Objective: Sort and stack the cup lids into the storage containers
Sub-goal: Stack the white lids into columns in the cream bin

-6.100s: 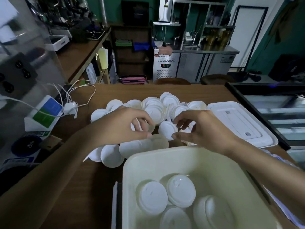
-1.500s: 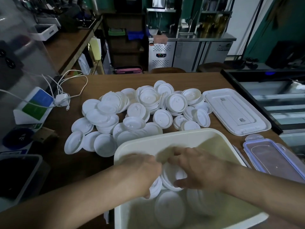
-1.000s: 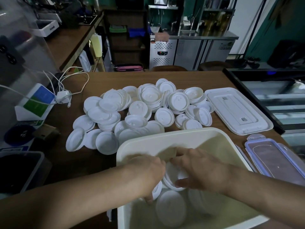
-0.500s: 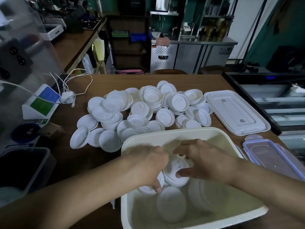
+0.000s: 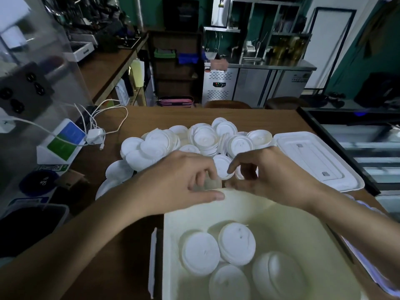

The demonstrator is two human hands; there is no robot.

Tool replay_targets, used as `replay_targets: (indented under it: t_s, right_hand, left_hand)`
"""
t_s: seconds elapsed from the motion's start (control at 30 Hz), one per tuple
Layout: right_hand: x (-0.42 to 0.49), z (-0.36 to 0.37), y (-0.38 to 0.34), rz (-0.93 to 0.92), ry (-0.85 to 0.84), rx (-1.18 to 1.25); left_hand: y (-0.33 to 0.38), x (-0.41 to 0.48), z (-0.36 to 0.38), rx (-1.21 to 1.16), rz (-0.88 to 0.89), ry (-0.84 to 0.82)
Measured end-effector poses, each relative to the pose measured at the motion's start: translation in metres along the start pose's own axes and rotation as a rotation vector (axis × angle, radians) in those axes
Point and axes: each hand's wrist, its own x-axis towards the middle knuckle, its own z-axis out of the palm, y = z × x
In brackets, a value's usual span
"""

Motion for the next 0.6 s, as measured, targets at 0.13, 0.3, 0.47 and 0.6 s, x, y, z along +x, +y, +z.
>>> replay_targets:
  t_s: [0.13, 0.3, 0.47, 0.6]
  right_hand:
    - [0.039, 0.012, 0.021, 0.036, -0.024, -0.037]
    - [0.081, 0.026, 0.058, 0.091, -0.178, -0.186]
    - [0.102, 0.042, 0.093, 0.083, -0.354, -0.422]
    - [0.109, 0.050, 0.102, 0.030, -0.410, -0.553]
  left_hand:
    - [-0.050, 0.014, 0.002, -0.050, -0.141, 0.175]
    - [-0.092, 0.027, 0.018, 0.049, -0.310, 0.101]
    - [-0.110, 0.036, 0.040, 0.243, -0.322, 0.102]
    - [-0.119, 0.038, 0.046, 0.209, -0.320, 0.078]
